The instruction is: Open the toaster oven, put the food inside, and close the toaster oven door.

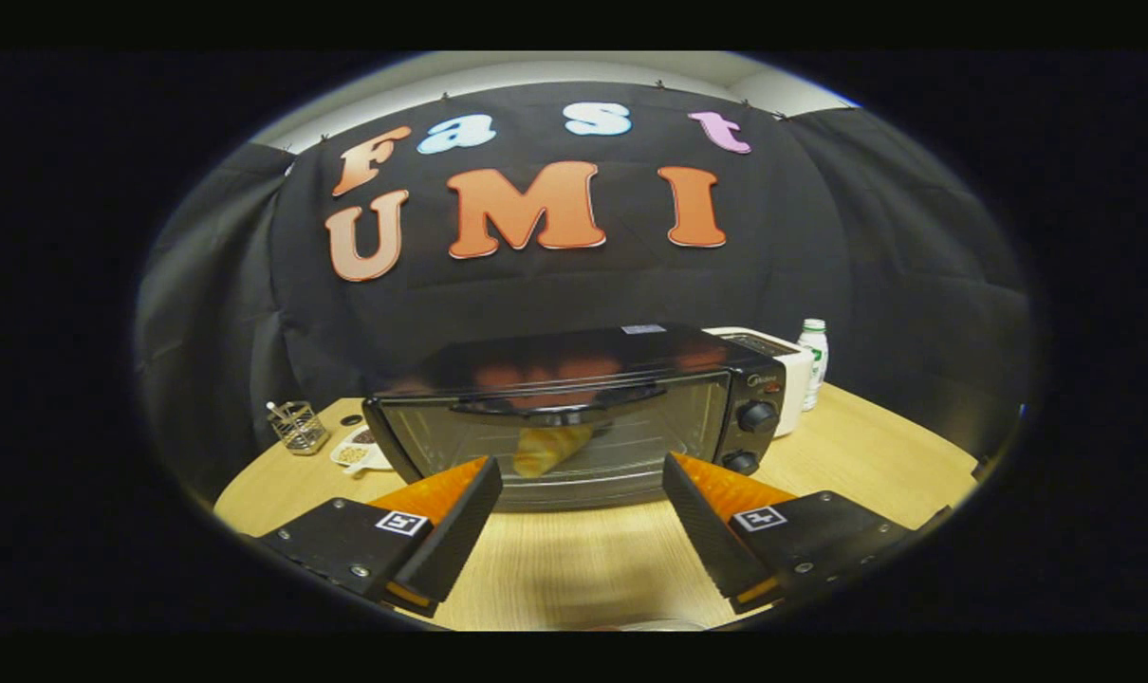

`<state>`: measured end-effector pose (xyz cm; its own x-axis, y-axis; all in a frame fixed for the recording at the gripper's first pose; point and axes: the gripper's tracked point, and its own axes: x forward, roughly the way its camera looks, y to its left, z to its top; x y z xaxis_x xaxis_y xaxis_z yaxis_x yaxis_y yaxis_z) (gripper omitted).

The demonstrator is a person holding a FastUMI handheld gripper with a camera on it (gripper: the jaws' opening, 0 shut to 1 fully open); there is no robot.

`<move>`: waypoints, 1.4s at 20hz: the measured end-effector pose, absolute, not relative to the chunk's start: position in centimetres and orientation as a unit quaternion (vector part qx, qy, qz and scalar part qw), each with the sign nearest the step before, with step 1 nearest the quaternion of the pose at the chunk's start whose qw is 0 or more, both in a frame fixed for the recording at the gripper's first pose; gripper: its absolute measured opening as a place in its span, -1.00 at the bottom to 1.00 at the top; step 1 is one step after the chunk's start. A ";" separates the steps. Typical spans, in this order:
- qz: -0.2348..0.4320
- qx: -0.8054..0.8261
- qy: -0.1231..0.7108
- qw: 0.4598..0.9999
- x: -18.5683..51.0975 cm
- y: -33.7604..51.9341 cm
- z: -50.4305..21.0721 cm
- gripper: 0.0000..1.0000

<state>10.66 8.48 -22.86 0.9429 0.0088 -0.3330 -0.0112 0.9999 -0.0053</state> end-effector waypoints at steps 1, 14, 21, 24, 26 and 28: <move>0.006 -0.006 0.167 0.986 10.3 8.5 -22.2 1.00; -0.018 -0.024 0.078 0.997 2.9 4.9 -9.6 1.00; -0.048 -0.021 0.050 0.997 0.3 1.6 -7.1 1.00; -0.064 -0.019 0.046 0.997 -0.1 0.2 -7.0 1.00; -0.067 -0.014 0.048 0.997 -0.4 -0.2 -7.1 1.00; -0.069 -0.015 0.047 0.996 -0.7 -0.5 -7.1 1.00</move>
<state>-0.71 -0.54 -7.10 0.9859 -0.1397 -0.0916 0.1370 0.9899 -0.0357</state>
